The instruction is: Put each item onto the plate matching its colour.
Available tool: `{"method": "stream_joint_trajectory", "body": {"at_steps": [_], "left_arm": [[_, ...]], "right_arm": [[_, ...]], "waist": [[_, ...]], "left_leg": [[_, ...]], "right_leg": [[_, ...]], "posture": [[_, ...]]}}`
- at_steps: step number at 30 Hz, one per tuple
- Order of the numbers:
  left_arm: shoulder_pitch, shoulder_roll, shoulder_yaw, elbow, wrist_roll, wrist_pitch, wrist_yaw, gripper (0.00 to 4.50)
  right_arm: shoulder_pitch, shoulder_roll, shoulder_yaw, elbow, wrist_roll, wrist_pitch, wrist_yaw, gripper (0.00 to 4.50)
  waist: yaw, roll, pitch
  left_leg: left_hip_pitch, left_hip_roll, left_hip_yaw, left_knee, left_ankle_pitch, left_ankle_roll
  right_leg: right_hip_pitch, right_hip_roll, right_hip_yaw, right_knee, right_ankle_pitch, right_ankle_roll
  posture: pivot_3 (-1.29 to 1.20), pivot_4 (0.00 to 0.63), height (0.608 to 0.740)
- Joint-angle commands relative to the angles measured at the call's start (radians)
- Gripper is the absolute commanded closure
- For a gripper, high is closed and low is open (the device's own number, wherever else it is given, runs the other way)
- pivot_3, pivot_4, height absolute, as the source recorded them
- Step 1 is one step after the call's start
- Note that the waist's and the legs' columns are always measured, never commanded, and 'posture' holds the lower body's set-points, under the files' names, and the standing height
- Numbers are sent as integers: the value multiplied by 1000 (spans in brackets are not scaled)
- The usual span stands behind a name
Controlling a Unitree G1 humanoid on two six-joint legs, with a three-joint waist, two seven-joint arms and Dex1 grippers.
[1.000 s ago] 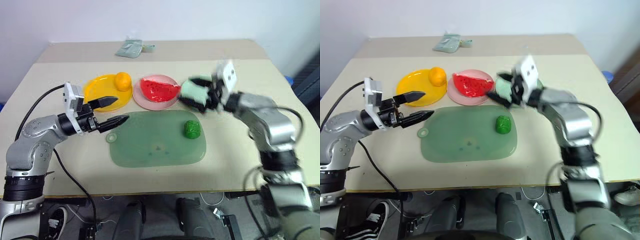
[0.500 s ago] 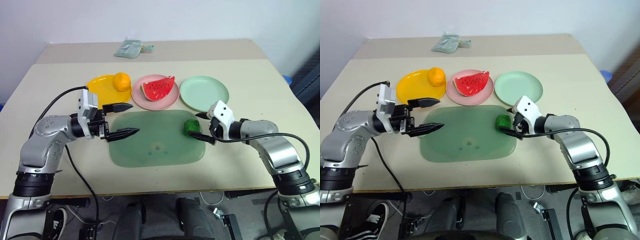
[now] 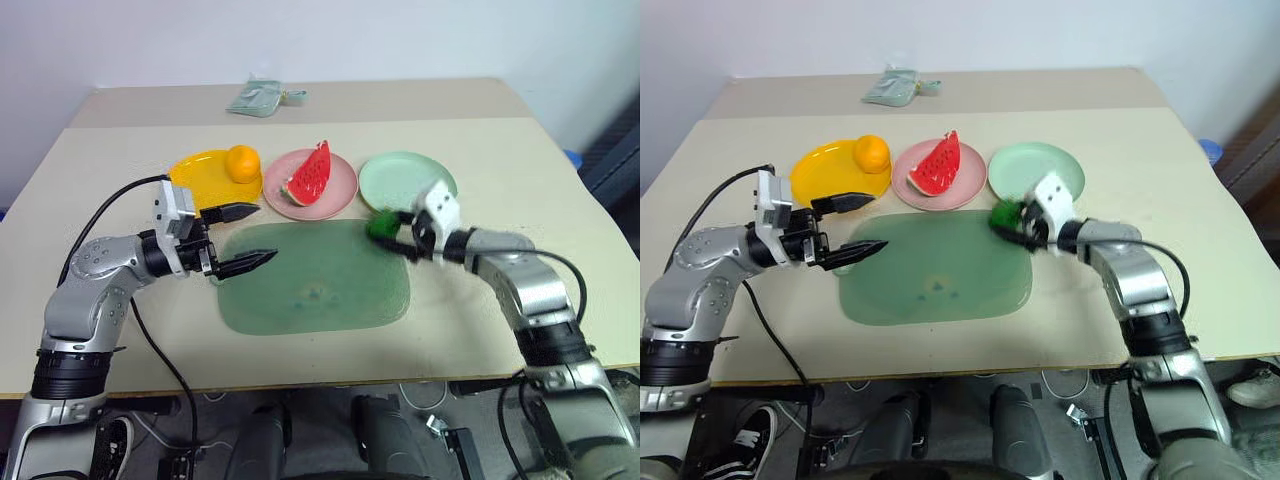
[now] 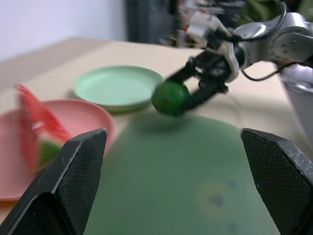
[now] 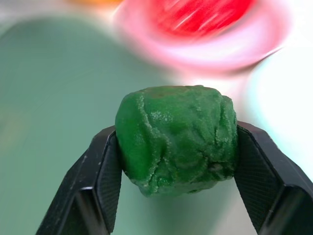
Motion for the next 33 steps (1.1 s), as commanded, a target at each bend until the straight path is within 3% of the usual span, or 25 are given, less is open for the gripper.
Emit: {"method": "stream_joint_trajectory", "body": {"at_steps": [1,6,10,12,14,17,21,25,29,33], "left_arm": [[-37,-17,27,-11,14,-37,44,0],[-85,-65,21,36,74,-85,140,0],[-73,-74,15,32,83,-82,156,0],[-58,-69,19,23,72,-74,143,0],[-48,-64,27,13,61,-65,135,0],[-34,-47,38,7,36,-34,115,0],[-21,-23,52,7,-3,8,87,0],[-16,-9,59,18,-18,20,67,0],[4,12,75,0,-67,62,14,0],[35,49,86,-17,-112,113,-40,0]], "right_arm": [[-104,17,-66,164,-87,-104,-191,1888],[-215,62,-100,424,-112,-186,-297,1888],[-249,107,-129,536,-62,-225,-249,1888],[-252,109,-125,560,-64,-235,-224,916],[-251,108,-126,553,-72,-245,-231,228],[-247,101,-130,507,-71,-266,-225,32],[-207,103,-159,339,19,-289,-112,32],[-87,90,-147,20,209,-159,108,32],[157,-27,-73,-378,349,-78,349,32],[334,-141,-45,-524,376,-71,476,32]], "waist": [[6,0,0],[9,0,0],[-5,0,0],[-7,0,0],[-7,0,0],[-7,0,0],[-6,1,0],[-1,1,0],[5,1,0],[3,0,0]], "left_leg": [[0,0,0,0,0,0],[0,0,0,-1,0,0],[0,0,0,-2,0,0],[0,0,0,-2,0,0],[0,0,0,-2,0,0],[0,0,0,-2,0,0],[0,0,0,-2,0,0],[0,0,0,-2,0,0],[0,0,-1,-1,0,0],[0,0,0,1,0,0]], "right_leg": [[0,0,0,0,0,0],[0,0,0,-1,0,0],[0,0,0,-1,0,0],[0,0,0,-1,0,0],[0,0,0,0,0,0],[0,0,0,0,0,0],[0,0,0,0,0,0],[0,0,0,0,0,0],[0,0,0,0,0,0],[1,0,0,0,0,0]], "posture": [[0,150,740],[0,150,740],[0,150,740],[0,150,740],[0,150,740],[0,150,740],[0,150,740],[0,150,740],[0,150,740],[0,150,740]]}}
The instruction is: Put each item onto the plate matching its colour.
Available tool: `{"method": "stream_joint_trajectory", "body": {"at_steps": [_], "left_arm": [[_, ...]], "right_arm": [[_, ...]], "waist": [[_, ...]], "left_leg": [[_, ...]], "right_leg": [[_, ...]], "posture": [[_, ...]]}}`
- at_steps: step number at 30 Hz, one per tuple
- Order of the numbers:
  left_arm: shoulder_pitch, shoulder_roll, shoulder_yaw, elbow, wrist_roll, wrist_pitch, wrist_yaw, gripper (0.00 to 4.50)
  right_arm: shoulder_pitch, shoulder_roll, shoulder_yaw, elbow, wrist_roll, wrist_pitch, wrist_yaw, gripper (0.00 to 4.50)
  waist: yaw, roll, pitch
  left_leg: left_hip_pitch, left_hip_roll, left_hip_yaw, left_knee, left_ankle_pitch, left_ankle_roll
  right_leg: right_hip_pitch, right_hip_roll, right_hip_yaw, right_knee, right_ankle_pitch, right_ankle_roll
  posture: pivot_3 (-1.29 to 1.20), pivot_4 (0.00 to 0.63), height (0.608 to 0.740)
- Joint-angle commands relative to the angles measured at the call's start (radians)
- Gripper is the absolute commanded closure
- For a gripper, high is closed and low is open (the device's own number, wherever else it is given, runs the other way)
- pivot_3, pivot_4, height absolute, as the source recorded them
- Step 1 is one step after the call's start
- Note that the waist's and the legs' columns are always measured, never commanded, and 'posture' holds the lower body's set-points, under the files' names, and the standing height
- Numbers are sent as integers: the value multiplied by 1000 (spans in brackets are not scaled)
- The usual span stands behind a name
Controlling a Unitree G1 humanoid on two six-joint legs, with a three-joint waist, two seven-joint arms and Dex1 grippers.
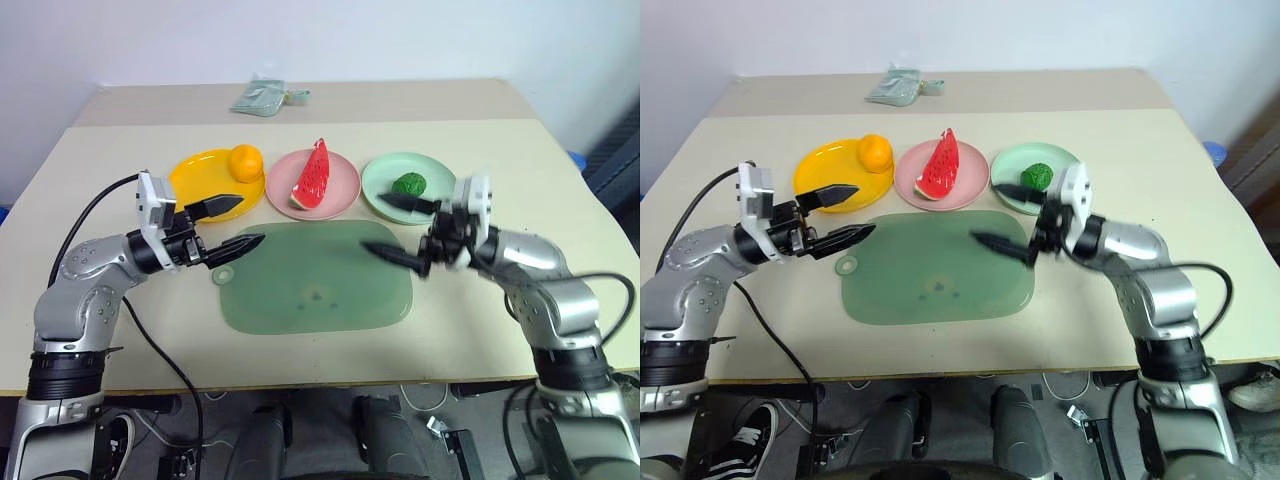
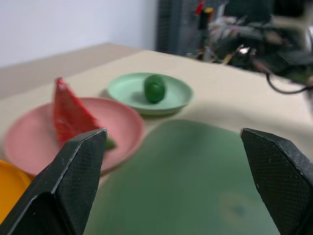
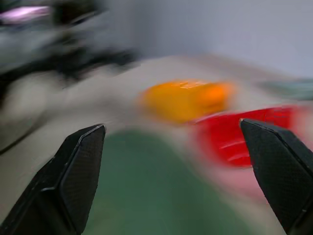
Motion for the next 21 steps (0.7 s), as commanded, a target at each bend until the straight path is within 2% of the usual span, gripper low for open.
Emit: {"method": "stream_joint_trajectory", "body": {"at_steps": [1,4,8,21], "left_arm": [[25,46,25,-45,-30,20,-49,0],[69,81,4,-39,-2,14,-90,0],[81,68,-18,-60,17,-5,-87,0],[-10,-11,-86,93,85,-111,-158,0]], "right_arm": [[96,-85,5,-134,45,3,111,32],[166,-147,5,-174,25,-34,169,32],[209,-193,-26,-163,19,-74,209,32],[269,-209,-65,-239,27,-49,117,32]], "waist": [[-1,0,0],[-3,0,0],[0,0,0],[24,-1,0]], "left_leg": [[1,0,0,0,0,0],[1,0,0,0,0,0],[1,0,0,0,0,0],[1,0,0,2,0,0]], "right_leg": [[1,0,0,0,0,0],[1,0,0,0,0,0],[1,0,0,0,0,0],[2,0,0,-1,0,0]], "posture": [[0,150,740],[0,150,740],[0,150,740],[0,150,740]]}}
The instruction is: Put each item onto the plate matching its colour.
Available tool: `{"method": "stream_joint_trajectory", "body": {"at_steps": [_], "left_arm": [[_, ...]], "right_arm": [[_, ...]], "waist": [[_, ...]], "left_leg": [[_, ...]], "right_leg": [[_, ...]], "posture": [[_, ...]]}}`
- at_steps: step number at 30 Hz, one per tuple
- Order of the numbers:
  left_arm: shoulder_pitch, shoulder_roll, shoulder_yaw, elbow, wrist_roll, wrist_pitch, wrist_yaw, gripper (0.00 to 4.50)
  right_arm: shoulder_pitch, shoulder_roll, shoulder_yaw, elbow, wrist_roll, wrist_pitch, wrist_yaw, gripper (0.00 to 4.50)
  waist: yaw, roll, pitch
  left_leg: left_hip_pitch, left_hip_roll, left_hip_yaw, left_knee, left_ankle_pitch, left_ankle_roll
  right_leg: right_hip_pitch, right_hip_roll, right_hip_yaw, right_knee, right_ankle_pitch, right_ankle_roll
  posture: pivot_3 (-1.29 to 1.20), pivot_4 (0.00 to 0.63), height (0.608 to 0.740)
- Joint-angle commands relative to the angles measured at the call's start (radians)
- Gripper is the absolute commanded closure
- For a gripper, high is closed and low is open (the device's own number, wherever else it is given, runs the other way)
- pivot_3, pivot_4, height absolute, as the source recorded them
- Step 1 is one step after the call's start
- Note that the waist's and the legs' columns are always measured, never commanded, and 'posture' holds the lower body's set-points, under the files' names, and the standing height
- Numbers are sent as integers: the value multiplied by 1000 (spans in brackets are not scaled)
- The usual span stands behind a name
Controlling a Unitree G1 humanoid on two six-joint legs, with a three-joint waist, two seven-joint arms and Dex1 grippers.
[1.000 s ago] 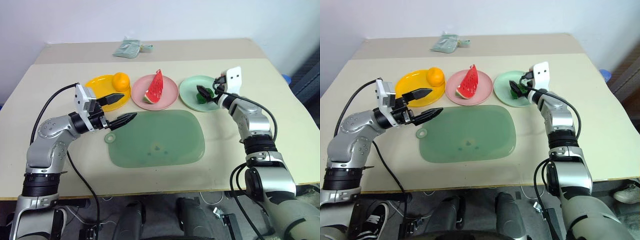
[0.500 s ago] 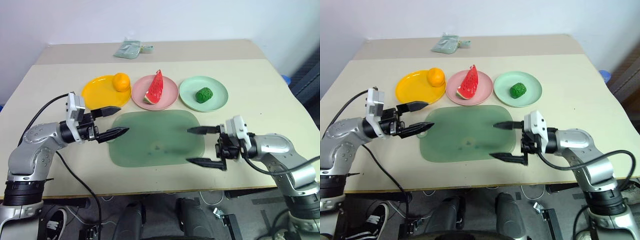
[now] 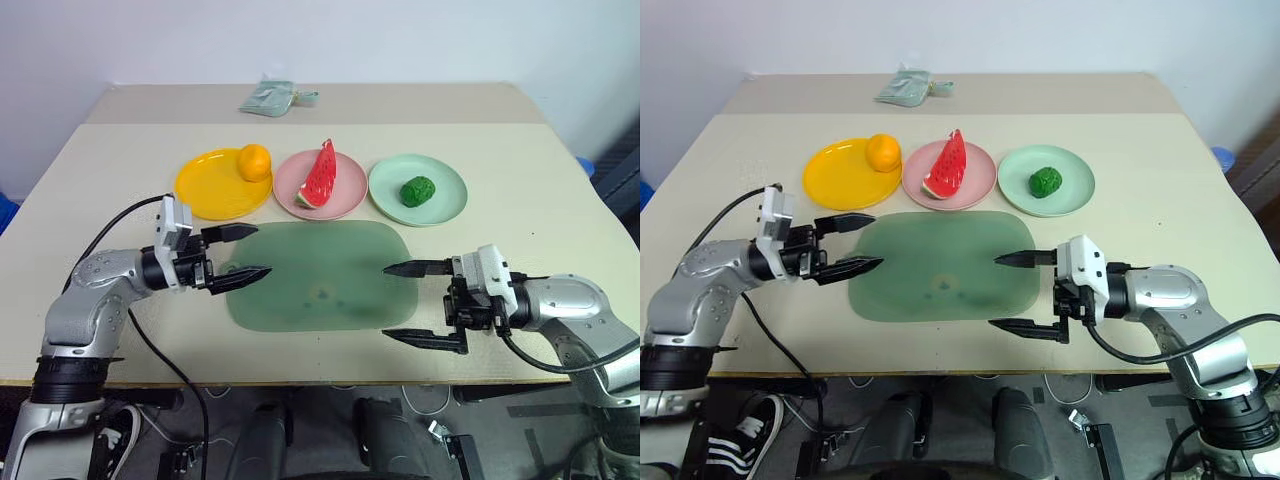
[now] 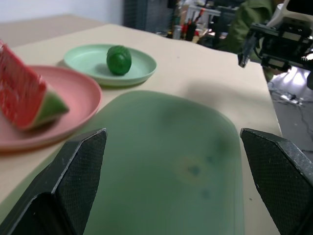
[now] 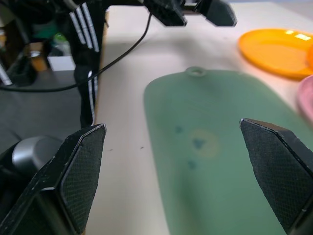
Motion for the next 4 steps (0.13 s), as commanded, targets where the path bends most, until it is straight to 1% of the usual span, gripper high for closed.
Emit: {"method": "stream_joint_trajectory", "body": {"at_steps": [1,4], "left_arm": [[-17,-15,5,35,15,-54,-20,0],[-12,-31,13,61,18,-83,-25,0]], "right_arm": [[26,-21,-38,-52,20,6,-13,32],[16,-21,-36,-34,12,1,-19,32]], "waist": [[-3,0,0],[-7,0,0]], "left_leg": [[0,0,0,0,0,0],[0,0,0,-1,0,0]], "right_leg": [[0,0,0,0,0,0],[0,0,0,0,0,0]], "posture": [[0,150,740],[0,150,740]]}}
